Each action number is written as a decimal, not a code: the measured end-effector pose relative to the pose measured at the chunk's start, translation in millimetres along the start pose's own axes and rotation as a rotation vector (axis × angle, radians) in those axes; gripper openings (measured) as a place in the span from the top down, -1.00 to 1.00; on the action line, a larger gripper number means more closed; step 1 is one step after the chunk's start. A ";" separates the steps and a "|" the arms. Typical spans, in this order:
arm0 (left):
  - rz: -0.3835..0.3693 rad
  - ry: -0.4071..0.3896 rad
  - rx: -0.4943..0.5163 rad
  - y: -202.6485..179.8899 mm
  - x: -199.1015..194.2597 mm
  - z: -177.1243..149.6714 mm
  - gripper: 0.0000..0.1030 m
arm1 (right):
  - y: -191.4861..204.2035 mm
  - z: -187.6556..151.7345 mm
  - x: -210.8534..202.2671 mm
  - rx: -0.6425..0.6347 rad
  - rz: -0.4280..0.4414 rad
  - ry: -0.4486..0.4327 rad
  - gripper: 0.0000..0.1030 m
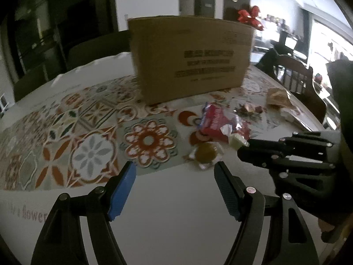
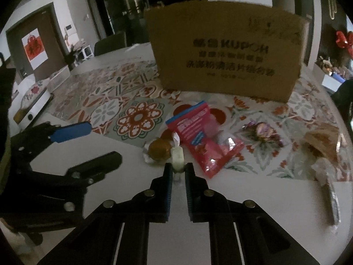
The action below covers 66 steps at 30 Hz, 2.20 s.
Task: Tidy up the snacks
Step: 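Grasp the small white candy with the right gripper while the left gripper grasps the gold candy, then carry both candies over the cardboard box and open both grippers inside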
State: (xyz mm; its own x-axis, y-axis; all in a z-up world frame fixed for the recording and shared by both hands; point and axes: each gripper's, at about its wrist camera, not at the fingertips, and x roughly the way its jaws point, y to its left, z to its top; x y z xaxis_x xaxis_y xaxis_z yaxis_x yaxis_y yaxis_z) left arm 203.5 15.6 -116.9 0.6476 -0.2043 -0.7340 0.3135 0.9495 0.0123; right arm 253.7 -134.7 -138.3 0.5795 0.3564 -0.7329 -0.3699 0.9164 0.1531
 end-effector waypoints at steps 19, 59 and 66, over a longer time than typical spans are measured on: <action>-0.074 0.052 -0.002 -20.2 48.3 15.5 0.01 | -21.8 -2.5 -22.5 0.081 -0.083 -0.090 0.76; -0.022 -0.281 -0.021 -11.6 -55.1 129.0 0.43 | -31.5 78.0 -92.8 0.091 -0.045 -0.349 0.76; -0.007 -0.334 -0.009 -7.3 -61.0 164.8 0.42 | -40.8 115.9 -103.0 0.067 -0.052 -0.397 0.76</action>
State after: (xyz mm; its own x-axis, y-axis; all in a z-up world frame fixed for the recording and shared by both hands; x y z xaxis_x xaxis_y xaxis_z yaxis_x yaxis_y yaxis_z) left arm 276.2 -18.2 39.7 0.8380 -0.2761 -0.4707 0.3136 0.9496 0.0013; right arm 293.2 -187.6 7.7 0.8363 0.3402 -0.4299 -0.2922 0.9401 0.1755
